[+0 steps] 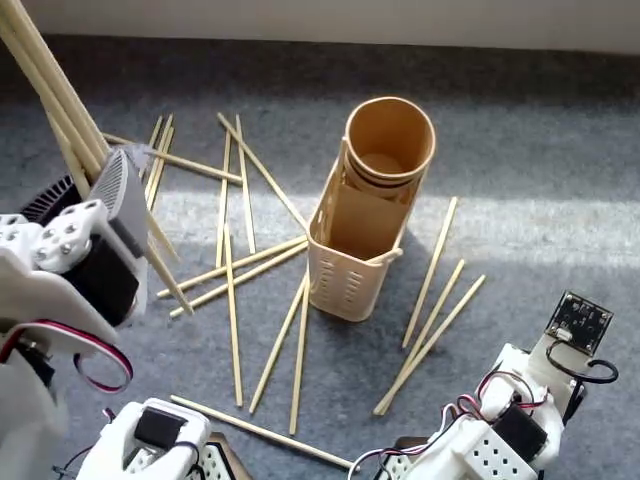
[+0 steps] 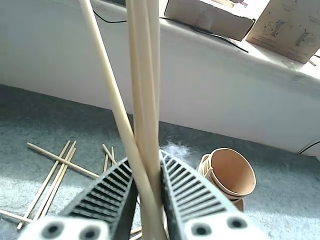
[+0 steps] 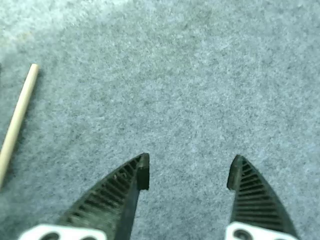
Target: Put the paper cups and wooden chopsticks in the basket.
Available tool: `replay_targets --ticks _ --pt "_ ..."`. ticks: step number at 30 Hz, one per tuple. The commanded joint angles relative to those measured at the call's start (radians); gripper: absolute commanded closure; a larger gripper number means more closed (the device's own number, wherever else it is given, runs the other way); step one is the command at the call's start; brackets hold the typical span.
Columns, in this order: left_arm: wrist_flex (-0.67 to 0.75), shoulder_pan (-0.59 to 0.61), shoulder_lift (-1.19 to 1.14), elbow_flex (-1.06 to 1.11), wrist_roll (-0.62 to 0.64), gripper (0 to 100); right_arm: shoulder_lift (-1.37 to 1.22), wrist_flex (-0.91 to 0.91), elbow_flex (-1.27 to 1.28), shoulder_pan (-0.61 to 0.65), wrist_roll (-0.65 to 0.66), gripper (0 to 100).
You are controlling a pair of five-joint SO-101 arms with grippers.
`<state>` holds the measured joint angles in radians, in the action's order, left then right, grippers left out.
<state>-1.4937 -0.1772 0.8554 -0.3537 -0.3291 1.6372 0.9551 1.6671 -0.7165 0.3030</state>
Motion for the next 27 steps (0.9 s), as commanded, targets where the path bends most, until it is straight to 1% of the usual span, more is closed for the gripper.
replay_targets --ticks 1,3,6,8,10,14,18,19,22,27 --pt "0.288 -0.01 0.229 0.46 0.006 100 -0.007 0.005 0.13 0.008 -0.008 74.3" --pt "0.443 -0.013 0.318 0.661 0.008 100 -0.007 0.005 0.13 0.008 -0.008 74.3" --pt "0.654 -0.035 0.351 0.872 0.008 100 -0.007 0.005 0.13 0.008 -0.008 74.3" --pt "0.761 -0.058 0.352 0.946 0.008 100 -0.007 0.005 0.13 0.008 -0.008 74.3" --pt "0.829 -0.104 0.351 0.969 0.009 100 -0.007 0.005 0.13 0.008 -0.008 74.3" --pt "0.898 -0.2 0.275 0.946 0.009 100 -0.007 0.005 0.13 0.01 -0.008 74.3" --pt "0.988 -0.226 0.09 0.86 0.011 100 -0.007 0.005 0.13 0.01 -0.008 74.3" --pt "0.996 -0.228 0.039 0.825 0.012 100 -0.007 0.005 0.13 0.01 -0.008 74.3" --pt "0.993 -0.249 -0.094 0.72 0.078 100 -0.007 0.005 0.13 0.01 -0.008 74.3" --pt "0.996 -0.326 -0.208 0.659 0.063 100 -0.007 0.005 0.13 0.01 -0.008 74.3"
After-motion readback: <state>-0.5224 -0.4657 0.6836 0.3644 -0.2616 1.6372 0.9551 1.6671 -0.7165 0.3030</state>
